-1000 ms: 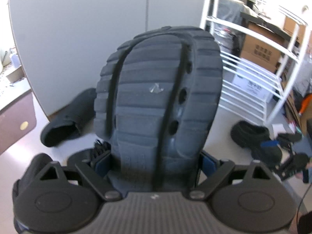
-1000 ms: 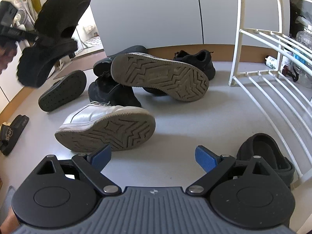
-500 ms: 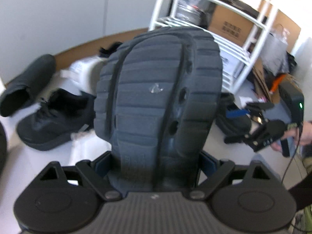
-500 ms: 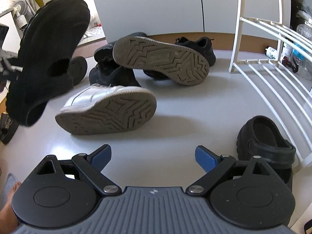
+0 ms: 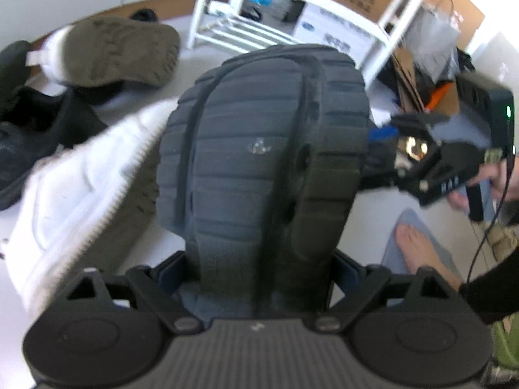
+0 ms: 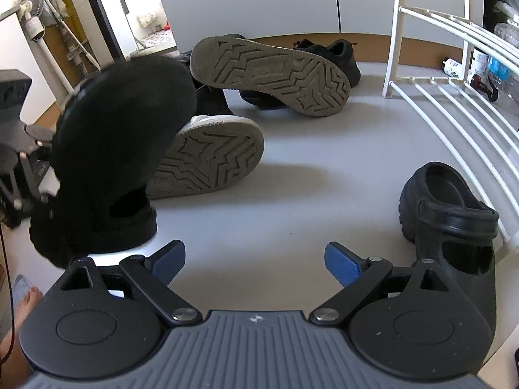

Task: Organize scattered shoes
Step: 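Lift the dark grey clog with the left tool toward the right tool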

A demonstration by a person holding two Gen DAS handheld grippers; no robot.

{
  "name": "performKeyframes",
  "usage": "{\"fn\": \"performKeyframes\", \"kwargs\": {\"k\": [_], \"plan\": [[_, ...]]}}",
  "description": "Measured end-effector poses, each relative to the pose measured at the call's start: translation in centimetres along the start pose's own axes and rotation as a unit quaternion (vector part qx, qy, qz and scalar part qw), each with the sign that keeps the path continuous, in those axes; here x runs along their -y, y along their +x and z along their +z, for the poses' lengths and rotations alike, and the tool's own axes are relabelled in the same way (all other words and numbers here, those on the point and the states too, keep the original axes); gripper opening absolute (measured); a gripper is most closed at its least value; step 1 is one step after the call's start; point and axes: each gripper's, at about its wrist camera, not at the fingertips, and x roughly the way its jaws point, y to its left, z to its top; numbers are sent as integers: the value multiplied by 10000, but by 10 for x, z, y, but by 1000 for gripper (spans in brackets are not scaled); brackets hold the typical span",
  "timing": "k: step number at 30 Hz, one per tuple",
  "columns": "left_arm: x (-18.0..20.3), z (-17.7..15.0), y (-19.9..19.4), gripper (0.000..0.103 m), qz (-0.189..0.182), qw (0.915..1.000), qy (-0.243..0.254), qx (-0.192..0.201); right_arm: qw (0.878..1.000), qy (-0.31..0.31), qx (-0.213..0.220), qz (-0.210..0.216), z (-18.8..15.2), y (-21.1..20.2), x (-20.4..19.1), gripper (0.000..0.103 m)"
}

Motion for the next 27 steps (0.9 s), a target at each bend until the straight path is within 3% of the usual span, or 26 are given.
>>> {"fn": "performKeyframes", "kwargs": {"k": [4,15,27], "plan": [[1,-2,18,93,-58,9999,48,-112,10000,22,-41,-10,-2,1,0,96],[5,-20,57,94,229,9979,71,-605,9999,61,-129,22,-3,5,1,96],[3,-17,61,97,161,9974,-40,-707,9997,101,-201,37,-4,7,2,96]]}}
